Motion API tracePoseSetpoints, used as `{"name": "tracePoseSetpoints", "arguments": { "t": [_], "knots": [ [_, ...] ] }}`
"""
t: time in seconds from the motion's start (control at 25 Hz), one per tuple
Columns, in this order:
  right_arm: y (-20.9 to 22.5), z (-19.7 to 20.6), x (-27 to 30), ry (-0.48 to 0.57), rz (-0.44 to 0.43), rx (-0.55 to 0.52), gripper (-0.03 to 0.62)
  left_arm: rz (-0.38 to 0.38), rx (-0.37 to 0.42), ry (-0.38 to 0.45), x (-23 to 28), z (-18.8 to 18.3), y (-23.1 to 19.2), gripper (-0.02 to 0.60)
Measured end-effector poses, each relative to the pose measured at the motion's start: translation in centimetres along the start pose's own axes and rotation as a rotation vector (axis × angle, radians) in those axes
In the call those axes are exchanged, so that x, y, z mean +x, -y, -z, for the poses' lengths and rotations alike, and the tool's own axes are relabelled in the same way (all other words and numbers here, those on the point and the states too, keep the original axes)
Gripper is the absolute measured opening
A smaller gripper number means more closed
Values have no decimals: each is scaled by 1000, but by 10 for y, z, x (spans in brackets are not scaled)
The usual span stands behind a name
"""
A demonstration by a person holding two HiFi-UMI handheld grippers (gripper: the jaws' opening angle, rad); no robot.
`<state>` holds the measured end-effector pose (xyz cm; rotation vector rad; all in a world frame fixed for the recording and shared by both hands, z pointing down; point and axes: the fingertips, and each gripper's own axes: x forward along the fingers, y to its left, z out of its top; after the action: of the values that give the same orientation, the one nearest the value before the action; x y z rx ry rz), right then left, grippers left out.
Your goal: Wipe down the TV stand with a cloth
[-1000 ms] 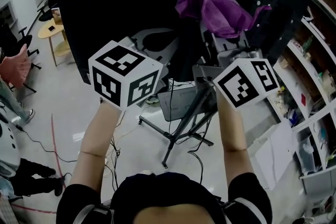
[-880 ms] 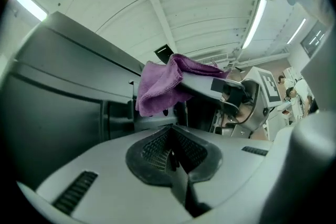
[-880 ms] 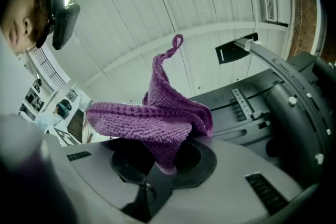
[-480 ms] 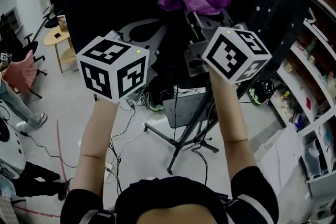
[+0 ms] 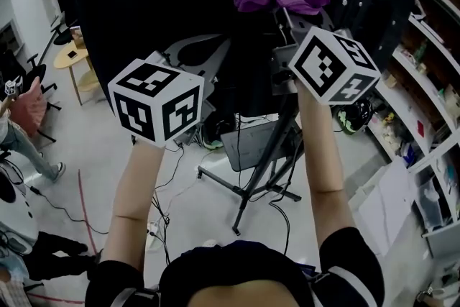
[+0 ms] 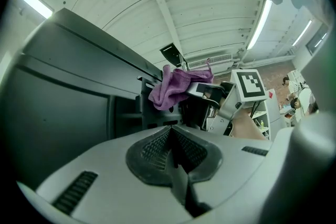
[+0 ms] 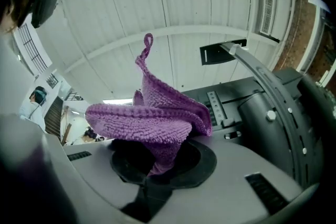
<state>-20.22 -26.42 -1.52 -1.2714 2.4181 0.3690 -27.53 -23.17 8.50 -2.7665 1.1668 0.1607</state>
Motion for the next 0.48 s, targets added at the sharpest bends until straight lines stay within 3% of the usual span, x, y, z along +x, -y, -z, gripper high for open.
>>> {"name": "tracePoseSetpoints", "arguments": {
  "t": [0.32, 0.48],
  "knots": [
    [54, -2, -18, -46, 156, -16, 64, 48, -11, -18, 6, 11, 14, 6],
    [71, -5, -26, -60, 247, -79, 64, 61, -6, -22, 6, 15, 18, 6]
  ]
}}
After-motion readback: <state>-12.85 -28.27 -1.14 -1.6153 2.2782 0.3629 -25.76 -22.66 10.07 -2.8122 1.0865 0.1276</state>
